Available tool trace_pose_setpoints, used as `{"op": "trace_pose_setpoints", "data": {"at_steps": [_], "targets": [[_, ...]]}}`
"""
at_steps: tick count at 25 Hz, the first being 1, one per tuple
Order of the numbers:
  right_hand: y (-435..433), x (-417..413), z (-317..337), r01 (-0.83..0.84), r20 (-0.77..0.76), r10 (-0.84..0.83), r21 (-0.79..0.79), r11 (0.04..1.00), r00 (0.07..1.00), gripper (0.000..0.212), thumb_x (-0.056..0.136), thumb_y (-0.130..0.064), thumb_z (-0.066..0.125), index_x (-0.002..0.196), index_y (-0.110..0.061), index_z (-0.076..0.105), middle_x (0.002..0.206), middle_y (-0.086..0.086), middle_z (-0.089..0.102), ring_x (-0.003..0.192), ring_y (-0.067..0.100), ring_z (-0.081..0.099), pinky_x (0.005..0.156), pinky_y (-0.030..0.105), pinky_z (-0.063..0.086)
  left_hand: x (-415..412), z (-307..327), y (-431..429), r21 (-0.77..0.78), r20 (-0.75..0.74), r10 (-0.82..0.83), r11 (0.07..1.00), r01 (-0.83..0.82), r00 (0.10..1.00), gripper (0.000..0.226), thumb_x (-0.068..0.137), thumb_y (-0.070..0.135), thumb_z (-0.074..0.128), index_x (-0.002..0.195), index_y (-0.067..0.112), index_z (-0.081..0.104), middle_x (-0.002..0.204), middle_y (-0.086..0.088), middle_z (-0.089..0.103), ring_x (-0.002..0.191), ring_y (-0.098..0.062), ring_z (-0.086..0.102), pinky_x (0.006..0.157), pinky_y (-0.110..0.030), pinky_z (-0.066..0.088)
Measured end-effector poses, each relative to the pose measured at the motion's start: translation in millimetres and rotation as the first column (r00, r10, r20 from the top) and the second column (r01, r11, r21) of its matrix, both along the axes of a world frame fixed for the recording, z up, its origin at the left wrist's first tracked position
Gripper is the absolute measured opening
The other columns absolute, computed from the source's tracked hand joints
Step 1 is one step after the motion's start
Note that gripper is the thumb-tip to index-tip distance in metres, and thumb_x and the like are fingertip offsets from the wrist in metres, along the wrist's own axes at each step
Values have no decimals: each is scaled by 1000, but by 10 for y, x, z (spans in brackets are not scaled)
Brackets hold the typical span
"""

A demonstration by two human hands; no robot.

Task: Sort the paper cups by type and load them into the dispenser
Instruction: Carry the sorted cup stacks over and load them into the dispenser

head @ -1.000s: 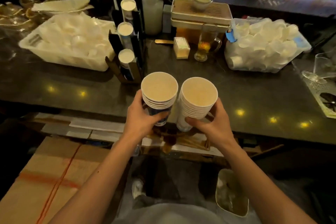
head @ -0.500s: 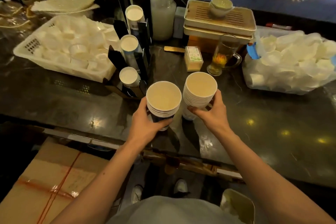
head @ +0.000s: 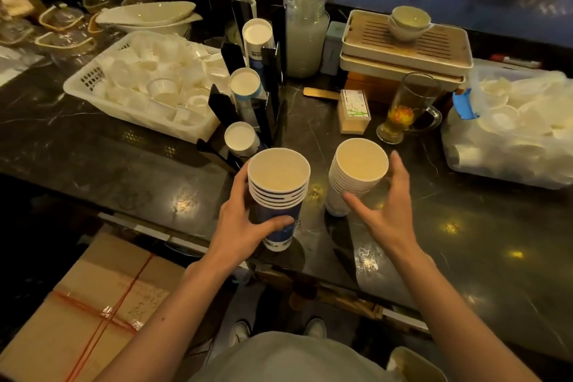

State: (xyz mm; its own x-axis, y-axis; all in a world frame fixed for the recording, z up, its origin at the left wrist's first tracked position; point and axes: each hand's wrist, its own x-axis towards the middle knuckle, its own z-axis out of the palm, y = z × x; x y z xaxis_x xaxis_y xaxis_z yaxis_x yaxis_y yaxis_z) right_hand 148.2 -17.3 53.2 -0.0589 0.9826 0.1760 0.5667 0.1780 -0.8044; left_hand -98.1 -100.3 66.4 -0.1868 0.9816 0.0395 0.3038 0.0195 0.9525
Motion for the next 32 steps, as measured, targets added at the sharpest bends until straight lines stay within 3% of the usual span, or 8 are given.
{"op": "trace_pose_setpoints", "data": {"at_steps": [4, 8, 12, 17, 22, 26, 28, 32], "targets": [[-247, -185, 368, -146, 92, 117, 465, 873, 989, 78, 80, -23, 77, 141, 0, 35, 147, 16, 36, 139, 25, 34, 117, 31, 28, -79, 100, -78, 30, 42, -16, 999, 14, 999, 111, 68, 29, 85, 152, 38, 13, 131, 48, 38, 127, 14, 42, 100, -8, 38], [-394, -560, 569, -522, 164, 496, 227, 822, 853, 74, 89, -29, 69, 149, -14, 29, 159, 7, 25, 147, 15, 24, 118, 27, 24, -201, 227, -122, 66, 71, -63, 996, 58, 996, 109, 70, 45, 80, 150, 47, 5, 134, 49, 35, 129, 12, 41, 102, -14, 41], [-411, -827, 614, -636, 66, 633, 105, 765, 772, 78, 91, -24, 67, 154, -17, 21, 162, 1, 16, 148, 14, 20, 112, 47, 37, -387, 314, -178, 64, 148, -109, 993, 100, 983, 100, 71, 62, 70, 149, 49, 9, 135, 43, 41, 129, 6, 45, 97, -15, 44], [-533, -1100, 634, -616, -94, 624, 106, 781, 776, 74, 91, -16, 66, 152, -13, 24, 157, 5, 28, 141, 18, 35, 103, 40, 47, -616, 414, -280, 57, 215, -129, 991, 119, 968, 76, 88, 54, 49, 151, 41, 8, 131, 51, 36, 122, 22, 40, 90, -6, 43], [-564, -1362, 770, -577, -247, 565, 25, 816, 788, 70, 93, -26, 60, 152, -26, 22, 154, -8, 32, 127, 7, 48, 95, 19, 46, -928, 493, -297, 63, 281, -186, 982, 176, 941, 71, 90, 50, 47, 153, 37, 16, 150, 14, 40, 128, -3, 50, 86, -18, 50], [-519, -1610, 770, -471, -262, 451, -16, 882, 853, 64, 92, -47, 54, 149, -30, 30, 142, -12, 47, 120, 6, 55, 94, 24, 50, -1074, 613, -175, 81, 260, -118, 992, 100, 958, 54, 96, 46, 46, 147, 44, 27, 134, 14, 53, 117, -7, 59, 78, -22, 55], [-487, -1727, 775, -399, -337, 361, -48, 916, 869, 53, 98, -47, 47, 146, -30, 34, 135, -22, 49, 120, -6, 51, 94, 15, 46, -1066, 687, -45, 102, 206, -62, 994, 41, 977, 45, 96, 49, 45, 140, 45, 36, 122, 17, 59, 111, -5, 62, 77, -26, 56], [-243, -1825, 844, -244, -381, 187, -105, 964, 905, 42, 101, -49, 36, 137, -30, 45, 125, -18, 56, 111, -3, 57, 89, 13, 46, -1027, 857, 237, 2, 228, -125, 992, 128, 966, 62, 86, 58, 50, 143, 39, 38, 113, 26, 59, 104, -3, 65, 72, -21, 56]]}}
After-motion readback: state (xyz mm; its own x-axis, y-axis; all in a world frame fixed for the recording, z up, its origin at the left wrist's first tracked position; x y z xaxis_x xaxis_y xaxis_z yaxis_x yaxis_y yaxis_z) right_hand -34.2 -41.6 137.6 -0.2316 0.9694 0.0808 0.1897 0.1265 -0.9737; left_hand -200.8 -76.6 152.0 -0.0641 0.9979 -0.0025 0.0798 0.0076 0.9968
